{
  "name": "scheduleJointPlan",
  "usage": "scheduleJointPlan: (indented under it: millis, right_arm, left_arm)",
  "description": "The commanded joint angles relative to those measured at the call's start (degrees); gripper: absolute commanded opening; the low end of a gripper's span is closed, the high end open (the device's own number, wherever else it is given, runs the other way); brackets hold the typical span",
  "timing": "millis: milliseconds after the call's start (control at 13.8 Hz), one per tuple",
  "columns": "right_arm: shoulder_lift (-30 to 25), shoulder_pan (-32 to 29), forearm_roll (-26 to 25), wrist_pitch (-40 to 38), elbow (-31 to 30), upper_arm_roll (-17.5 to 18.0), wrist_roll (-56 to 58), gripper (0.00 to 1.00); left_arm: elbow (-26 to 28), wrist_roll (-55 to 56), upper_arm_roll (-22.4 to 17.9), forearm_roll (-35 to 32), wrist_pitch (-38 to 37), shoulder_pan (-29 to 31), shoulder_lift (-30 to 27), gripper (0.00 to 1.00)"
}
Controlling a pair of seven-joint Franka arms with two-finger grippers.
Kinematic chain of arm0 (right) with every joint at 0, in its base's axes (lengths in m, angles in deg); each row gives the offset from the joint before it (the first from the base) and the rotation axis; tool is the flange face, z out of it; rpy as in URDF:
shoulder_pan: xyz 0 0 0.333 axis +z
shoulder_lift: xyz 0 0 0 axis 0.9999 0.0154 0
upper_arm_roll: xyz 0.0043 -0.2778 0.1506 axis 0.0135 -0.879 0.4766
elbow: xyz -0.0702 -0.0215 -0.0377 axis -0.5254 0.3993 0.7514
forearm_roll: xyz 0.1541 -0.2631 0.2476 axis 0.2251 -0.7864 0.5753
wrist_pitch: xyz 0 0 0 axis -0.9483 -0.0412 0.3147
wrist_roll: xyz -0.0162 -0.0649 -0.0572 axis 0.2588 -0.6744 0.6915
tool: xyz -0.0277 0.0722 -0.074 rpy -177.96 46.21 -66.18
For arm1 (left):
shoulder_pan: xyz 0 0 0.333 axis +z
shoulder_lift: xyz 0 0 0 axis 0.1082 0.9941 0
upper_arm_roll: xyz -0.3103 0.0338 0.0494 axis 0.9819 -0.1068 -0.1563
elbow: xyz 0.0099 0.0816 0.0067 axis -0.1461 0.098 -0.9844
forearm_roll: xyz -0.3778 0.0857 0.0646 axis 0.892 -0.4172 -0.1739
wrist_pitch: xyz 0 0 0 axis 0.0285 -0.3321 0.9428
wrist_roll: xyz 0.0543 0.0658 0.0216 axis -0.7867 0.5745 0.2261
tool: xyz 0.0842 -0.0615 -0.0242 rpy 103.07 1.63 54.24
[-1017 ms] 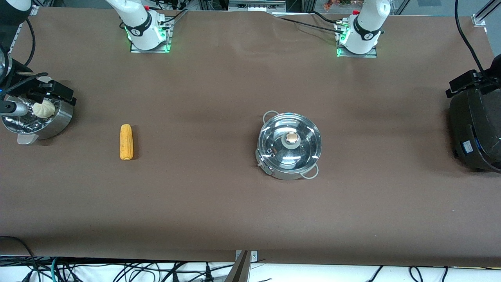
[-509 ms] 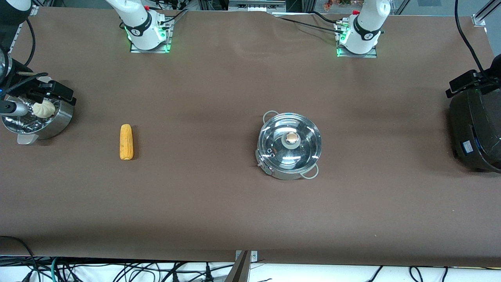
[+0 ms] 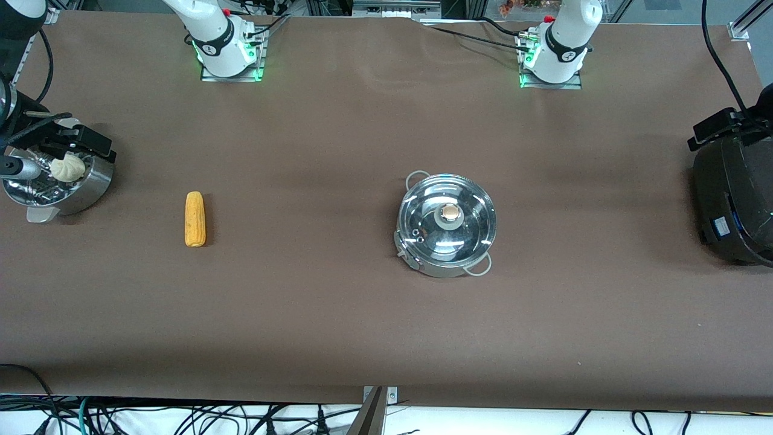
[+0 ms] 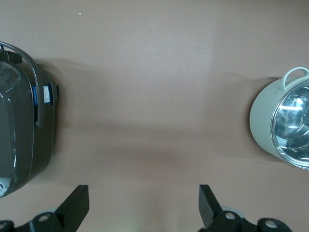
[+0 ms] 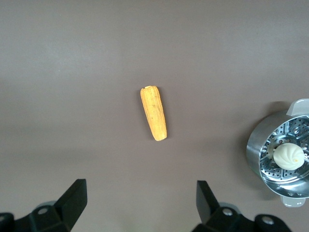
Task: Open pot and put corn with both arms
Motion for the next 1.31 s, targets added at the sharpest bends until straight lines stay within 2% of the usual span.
scheduleJointPlan:
  millis: [0, 73, 291, 654, 944, 1235]
  right_arm:
    - [2.8, -0.2, 0.0, -0.7, 1.9, 0.3, 0.5, 1.00]
    - [5.0, -0.2, 0.3, -0.8, 1.9, 0.4, 0.9, 1.00]
    - [6.5, -0.2, 0.0, -0.1, 1.8, 0.4, 0.9, 1.00]
    - [13.4, -0.1, -1.5, 7.4, 1.7, 0.4, 4.8, 1.00]
    - [16.5, 0.5, -3.0, 11.7, 0.9, 0.6, 7.1, 1.00]
    - [23.8, 0.4, -3.0, 29.0, -5.5, 0.6, 7.8, 1.00]
  left_arm:
    - [-1.9, -0.1, 0.2, 0.2, -1.4, 0.0, 0.5, 1.00]
    - [-1.9, 0.1, 0.5, 0.2, -1.4, 0.0, 0.6, 1.00]
    - [-1.9, 0.4, 0.6, 0.1, -1.4, 0.0, 0.6, 1.00]
    - [-1.9, 0.0, 0.6, 0.2, -1.4, 0.0, 0.7, 1.00]
    - [-1.8, 0.4, 1.0, 0.3, -1.4, 0.0, 0.7, 1.00]
    - [-1.5, -0.2, 0.7, 0.8, -0.9, 0.3, 1.2, 1.00]
